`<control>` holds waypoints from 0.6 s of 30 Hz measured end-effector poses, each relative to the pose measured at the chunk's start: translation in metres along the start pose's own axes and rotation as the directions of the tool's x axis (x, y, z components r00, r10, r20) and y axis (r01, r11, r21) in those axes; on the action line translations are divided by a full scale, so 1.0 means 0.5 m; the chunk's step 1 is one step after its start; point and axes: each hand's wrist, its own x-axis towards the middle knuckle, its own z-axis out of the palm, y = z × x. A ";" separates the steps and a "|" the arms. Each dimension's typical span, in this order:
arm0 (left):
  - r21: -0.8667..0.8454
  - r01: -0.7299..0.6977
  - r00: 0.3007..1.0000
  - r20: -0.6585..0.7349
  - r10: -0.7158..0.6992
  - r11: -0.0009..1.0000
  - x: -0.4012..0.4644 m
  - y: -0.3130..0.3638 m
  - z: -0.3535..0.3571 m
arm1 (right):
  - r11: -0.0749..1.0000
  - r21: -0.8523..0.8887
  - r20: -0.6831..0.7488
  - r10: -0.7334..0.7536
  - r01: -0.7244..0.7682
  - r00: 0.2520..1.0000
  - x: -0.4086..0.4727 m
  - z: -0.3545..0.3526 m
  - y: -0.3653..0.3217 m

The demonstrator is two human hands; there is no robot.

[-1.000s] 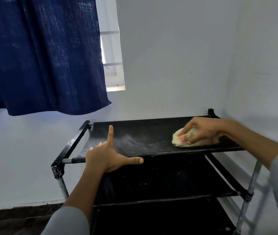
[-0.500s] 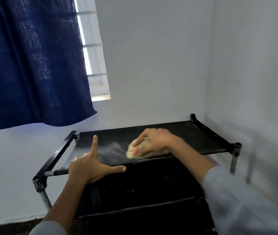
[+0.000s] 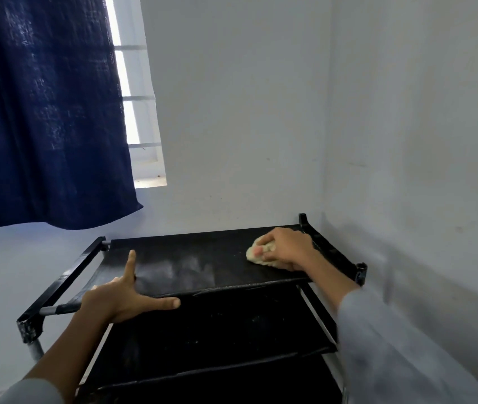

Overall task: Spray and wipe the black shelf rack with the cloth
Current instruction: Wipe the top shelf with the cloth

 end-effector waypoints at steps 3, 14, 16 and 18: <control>-0.084 0.053 0.990 0.135 -0.042 0.995 0.014 0.006 -0.008 | 0.996 -0.012 0.130 -0.088 0.090 0.988 -0.028 -0.037 0.020; 0.042 -0.252 0.967 0.039 0.250 0.967 0.016 0.251 0.077 | 0.981 -0.045 0.113 -0.181 0.187 0.977 -0.018 -0.019 -0.023; 0.116 -0.252 0.967 0.050 0.248 0.961 0.016 0.249 0.096 | 0.982 -0.068 0.092 -0.170 0.176 0.981 0.001 -0.010 -0.028; 0.142 -0.264 0.964 0.059 0.258 0.954 0.017 0.245 0.101 | 0.985 -0.078 0.075 -0.151 0.157 0.986 0.032 -0.001 -0.034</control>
